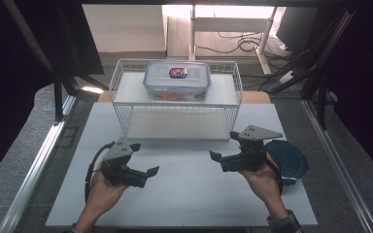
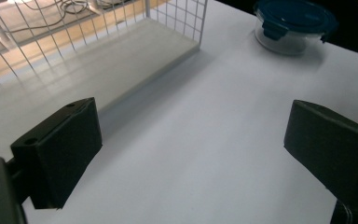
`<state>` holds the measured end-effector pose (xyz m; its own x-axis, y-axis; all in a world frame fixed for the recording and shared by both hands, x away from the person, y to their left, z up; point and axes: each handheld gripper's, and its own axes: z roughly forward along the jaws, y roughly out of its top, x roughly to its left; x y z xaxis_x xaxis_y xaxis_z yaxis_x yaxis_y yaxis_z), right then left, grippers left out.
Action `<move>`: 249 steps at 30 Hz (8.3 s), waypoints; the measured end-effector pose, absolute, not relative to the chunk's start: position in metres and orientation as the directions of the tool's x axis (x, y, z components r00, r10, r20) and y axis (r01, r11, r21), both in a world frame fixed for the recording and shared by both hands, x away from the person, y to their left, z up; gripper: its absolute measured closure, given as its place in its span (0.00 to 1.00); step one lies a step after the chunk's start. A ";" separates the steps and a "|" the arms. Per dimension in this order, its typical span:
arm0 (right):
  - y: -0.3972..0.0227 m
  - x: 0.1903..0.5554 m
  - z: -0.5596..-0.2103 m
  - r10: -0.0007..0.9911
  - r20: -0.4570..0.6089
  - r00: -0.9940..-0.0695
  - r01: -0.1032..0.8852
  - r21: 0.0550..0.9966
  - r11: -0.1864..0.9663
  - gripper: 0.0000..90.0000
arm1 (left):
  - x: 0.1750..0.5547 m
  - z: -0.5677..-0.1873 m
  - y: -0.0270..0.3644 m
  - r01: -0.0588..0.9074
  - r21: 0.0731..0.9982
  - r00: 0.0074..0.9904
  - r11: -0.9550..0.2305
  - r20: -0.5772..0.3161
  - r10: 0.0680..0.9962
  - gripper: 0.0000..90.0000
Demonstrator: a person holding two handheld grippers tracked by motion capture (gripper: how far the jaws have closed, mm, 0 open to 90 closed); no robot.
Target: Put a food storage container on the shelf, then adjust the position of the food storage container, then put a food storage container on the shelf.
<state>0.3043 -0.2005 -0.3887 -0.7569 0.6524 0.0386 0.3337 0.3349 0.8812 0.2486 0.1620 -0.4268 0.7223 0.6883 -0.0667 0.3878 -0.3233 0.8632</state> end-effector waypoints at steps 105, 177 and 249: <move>-0.418 0.348 -0.467 0.989 -0.042 -0.143 0.641 0.757 0.125 1.00 | 0.215 -0.522 0.185 0.490 0.793 0.686 -0.362 -0.095 0.721 0.05; -0.254 0.293 -0.475 0.823 0.087 -0.561 0.631 0.688 0.357 0.99 | 0.216 -0.523 0.179 0.494 0.780 0.699 -0.384 -0.094 0.709 0.06; -0.223 0.260 -0.490 0.639 0.095 -0.763 0.448 0.791 0.417 0.01 | 0.217 -0.526 0.189 0.521 0.780 0.676 -0.347 -0.129 0.725 0.06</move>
<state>0.2599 -0.2232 -0.4900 -0.7631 0.6393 0.0947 0.4478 0.4174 0.7907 0.2174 0.1886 -0.5259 0.6764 0.7252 -0.1286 0.5206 -0.3472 0.7800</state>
